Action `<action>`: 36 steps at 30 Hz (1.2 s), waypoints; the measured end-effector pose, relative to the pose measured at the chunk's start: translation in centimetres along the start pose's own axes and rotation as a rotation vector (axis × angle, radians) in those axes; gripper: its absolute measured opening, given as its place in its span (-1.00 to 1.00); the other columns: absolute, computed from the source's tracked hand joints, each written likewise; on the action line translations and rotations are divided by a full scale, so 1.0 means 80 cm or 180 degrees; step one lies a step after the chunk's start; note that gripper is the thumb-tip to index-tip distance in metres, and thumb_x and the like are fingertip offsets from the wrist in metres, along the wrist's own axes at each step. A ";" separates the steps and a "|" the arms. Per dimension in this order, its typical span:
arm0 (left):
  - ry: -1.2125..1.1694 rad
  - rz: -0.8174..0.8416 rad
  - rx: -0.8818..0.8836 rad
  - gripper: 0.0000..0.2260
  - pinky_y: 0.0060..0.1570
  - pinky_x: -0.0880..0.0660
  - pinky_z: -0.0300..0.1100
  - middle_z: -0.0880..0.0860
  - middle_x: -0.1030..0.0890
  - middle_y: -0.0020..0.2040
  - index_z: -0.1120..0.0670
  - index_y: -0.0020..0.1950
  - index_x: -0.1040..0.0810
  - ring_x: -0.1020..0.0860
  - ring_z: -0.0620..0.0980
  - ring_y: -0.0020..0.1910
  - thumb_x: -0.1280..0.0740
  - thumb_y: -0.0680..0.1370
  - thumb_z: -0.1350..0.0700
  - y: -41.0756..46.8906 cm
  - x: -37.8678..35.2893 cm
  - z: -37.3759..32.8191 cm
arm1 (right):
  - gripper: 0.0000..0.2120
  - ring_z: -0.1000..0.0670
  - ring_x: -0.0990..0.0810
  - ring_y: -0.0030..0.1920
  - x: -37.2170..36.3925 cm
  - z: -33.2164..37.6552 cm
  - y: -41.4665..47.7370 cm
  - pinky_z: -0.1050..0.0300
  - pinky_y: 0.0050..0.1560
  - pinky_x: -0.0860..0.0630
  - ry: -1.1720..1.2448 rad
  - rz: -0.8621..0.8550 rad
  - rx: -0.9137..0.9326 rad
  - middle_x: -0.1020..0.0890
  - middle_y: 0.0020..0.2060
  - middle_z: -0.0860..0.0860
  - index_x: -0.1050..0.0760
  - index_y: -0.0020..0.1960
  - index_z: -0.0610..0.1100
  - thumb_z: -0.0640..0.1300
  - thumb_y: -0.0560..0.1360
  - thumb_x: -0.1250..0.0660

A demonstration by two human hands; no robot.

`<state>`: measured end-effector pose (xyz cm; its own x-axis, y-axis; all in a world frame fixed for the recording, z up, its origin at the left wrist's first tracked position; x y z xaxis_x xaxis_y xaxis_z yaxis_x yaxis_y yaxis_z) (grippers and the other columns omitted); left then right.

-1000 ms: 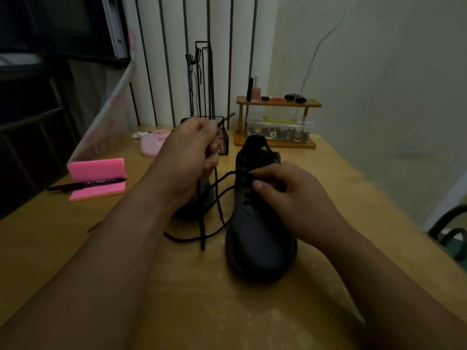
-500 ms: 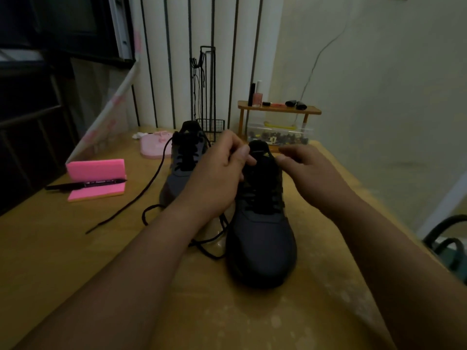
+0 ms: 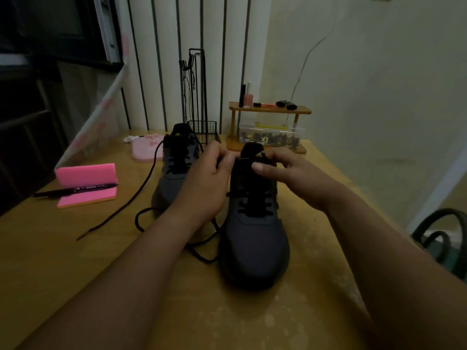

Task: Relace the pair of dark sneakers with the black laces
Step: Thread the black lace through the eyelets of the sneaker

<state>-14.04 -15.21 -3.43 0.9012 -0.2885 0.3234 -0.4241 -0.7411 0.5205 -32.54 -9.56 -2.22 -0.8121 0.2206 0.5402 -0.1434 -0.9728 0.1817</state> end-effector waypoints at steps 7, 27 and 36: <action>0.0219 -0.0124 -0.0158 -0.85 -0.12 -0.54 -0.33 -0.08 -0.61 0.04 0.04 0.03 -0.43 -0.57 -0.25 0.03 -0.18 0.75 0.03 -0.005 -0.002 -0.013 | -0.78 0.09 -0.66 -0.05 0.000 0.024 -0.004 0.13 -0.02 -0.64 0.0284 -0.0557 0.0734 -0.66 -0.11 0.00 -0.59 -0.06 -0.17 -0.02 0.52 -0.52; 0.0258 -0.0066 -0.0013 -0.86 -0.29 -0.40 -0.18 -0.03 -0.50 -0.20 0.00 0.04 -0.47 -0.44 -0.13 -0.30 -0.20 0.74 0.00 -0.001 0.005 -0.021 | -0.81 0.07 -0.63 -0.18 -0.024 0.002 -0.005 0.23 -0.20 -0.58 0.2027 -0.0765 0.0379 -0.60 -0.21 -0.01 -0.46 -0.10 -0.13 -0.09 0.65 -0.36; 0.0253 0.0580 0.0043 -0.88 -0.34 -0.42 -0.23 -0.05 -0.55 -0.27 -0.07 0.01 -0.60 -0.48 -0.13 -0.34 -0.30 0.70 0.06 -0.031 0.002 -0.001 | -0.80 0.02 -0.61 -0.13 -0.025 0.000 -0.002 0.17 -0.12 -0.59 0.2053 -0.0768 0.0392 -0.60 -0.19 -0.02 -0.46 -0.11 -0.10 -0.06 0.64 -0.37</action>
<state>-12.84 -13.35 -4.61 0.7995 -0.3701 0.4730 -0.5777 -0.6893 0.4371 -30.91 -9.81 -3.31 -0.9448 0.3066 -0.1156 -0.3276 -0.8785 0.3476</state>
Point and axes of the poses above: each hand's wrist, its own y-axis towards the middle knuckle, its own x-axis out of the back of the hand, z = x × y, the point moved 5 cm from there along y, towards the middle knuckle
